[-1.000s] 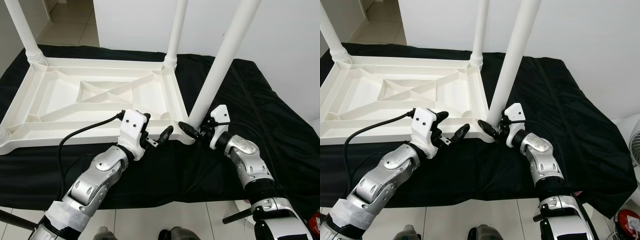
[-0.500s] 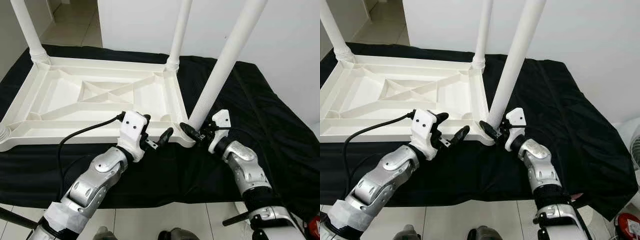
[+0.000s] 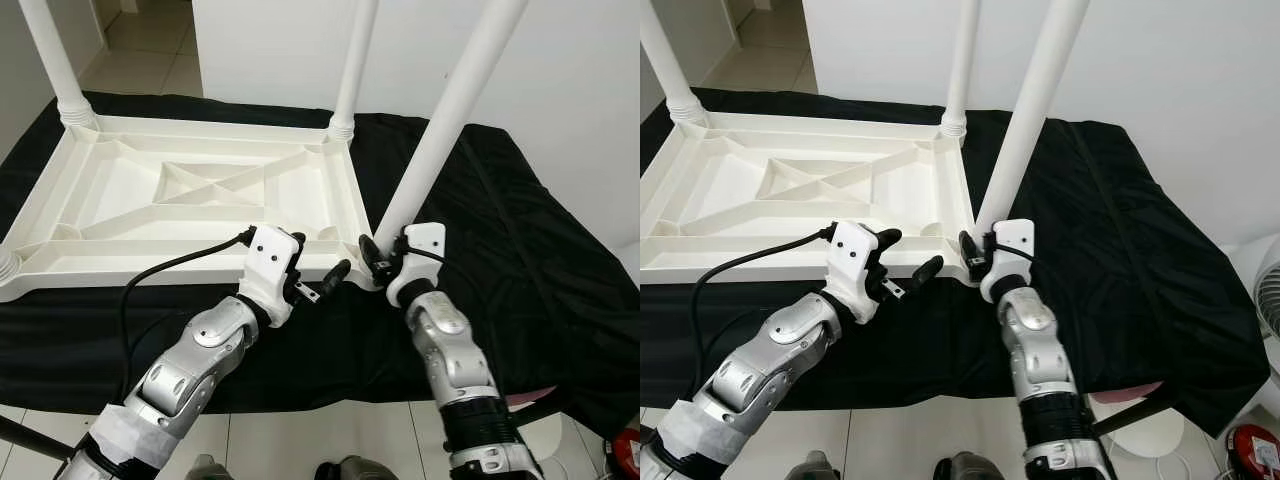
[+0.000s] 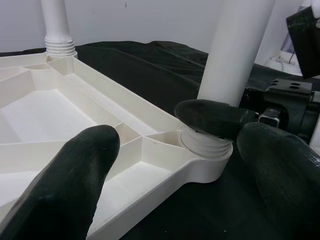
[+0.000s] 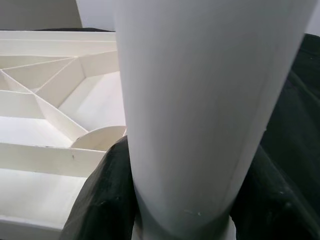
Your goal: Building children table
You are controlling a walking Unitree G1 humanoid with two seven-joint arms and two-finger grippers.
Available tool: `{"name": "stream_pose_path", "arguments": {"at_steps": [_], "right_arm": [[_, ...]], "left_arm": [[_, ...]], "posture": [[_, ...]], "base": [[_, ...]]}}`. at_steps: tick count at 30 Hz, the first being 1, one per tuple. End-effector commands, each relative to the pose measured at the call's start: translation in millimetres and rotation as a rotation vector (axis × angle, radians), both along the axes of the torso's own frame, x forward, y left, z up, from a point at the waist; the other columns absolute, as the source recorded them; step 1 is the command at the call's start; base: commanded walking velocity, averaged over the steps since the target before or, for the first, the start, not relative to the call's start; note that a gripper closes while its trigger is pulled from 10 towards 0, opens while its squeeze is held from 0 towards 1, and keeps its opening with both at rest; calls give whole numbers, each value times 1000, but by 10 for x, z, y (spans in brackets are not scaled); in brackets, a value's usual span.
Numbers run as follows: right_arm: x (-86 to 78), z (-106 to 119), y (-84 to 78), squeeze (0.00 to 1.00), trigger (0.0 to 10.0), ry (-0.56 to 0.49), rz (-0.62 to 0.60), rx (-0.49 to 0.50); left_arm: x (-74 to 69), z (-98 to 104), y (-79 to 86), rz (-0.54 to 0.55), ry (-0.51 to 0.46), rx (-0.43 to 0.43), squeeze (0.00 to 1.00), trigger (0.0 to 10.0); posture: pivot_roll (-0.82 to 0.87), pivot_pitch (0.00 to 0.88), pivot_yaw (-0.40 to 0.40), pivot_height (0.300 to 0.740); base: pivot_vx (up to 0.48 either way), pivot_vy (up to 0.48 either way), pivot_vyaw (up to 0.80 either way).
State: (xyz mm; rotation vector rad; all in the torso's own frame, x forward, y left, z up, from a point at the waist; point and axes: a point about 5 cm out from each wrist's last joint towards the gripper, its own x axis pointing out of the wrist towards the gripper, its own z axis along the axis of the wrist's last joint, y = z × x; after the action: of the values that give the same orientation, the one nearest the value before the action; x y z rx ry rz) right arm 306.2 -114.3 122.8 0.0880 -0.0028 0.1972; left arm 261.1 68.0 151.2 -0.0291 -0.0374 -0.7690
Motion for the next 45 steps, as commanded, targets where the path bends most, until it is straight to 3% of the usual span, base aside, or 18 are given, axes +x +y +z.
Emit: {"name": "stream_pose_path", "arguments": {"at_steps": [1,5,9,10,12,20,27,28,35,45], "right_arm": [[-6,-43,-7,0,10000,36,-40,10],[-8,21,150,0,10000,31,-48,63],[-14,52,114,0,10000,22,-39,55],[-19,66,95,941,10000,17,-30,63],[-27,86,82,1000,10000,9,-26,56],[-70,123,-80,1000,10000,-54,56,0],[-53,130,-268,1000,10000,-93,219,-104],[-40,132,-316,0,10000,-90,250,-113],[10,126,-415,0,10000,-99,380,-150],[154,62,-362,0,10000,-71,559,-178]], "left_arm": [[-86,-4,-106,-237,-9,8,0,10000],[-72,8,-135,-246,-12,3,0,10000],[-65,5,-138,-247,-12,3,0,10000],[-58,9,-140,-246,-14,2,0,10000],[-50,17,-142,-245,-16,1,0,10000],[-31,40,-121,-229,-20,-4,0,10000],[-27,44,-103,-229,-17,1,0,10000],[-28,43,-100,-231,-15,3,0,10000],[-73,11,-99,-262,3,26,0,10000],[-87,-29,-78,-278,16,56,0,10000]], "posture": [[34,0,-90,740],[28,5,-99,740],[18,13,-98,740],[16,17,-97,740],[16,20,-97,740],[20,35,-90,740],[29,41,-87,740],[31,41,-87,740],[38,39,-83,740],[55,17,-78,740]], "base": [[0,0,0],[0,0,0],[0,0,0],[0,0,0],[0,0,0],[0,0,0],[0,0,0],[0,0,0],[0,0,0],[0,0,0]]}}
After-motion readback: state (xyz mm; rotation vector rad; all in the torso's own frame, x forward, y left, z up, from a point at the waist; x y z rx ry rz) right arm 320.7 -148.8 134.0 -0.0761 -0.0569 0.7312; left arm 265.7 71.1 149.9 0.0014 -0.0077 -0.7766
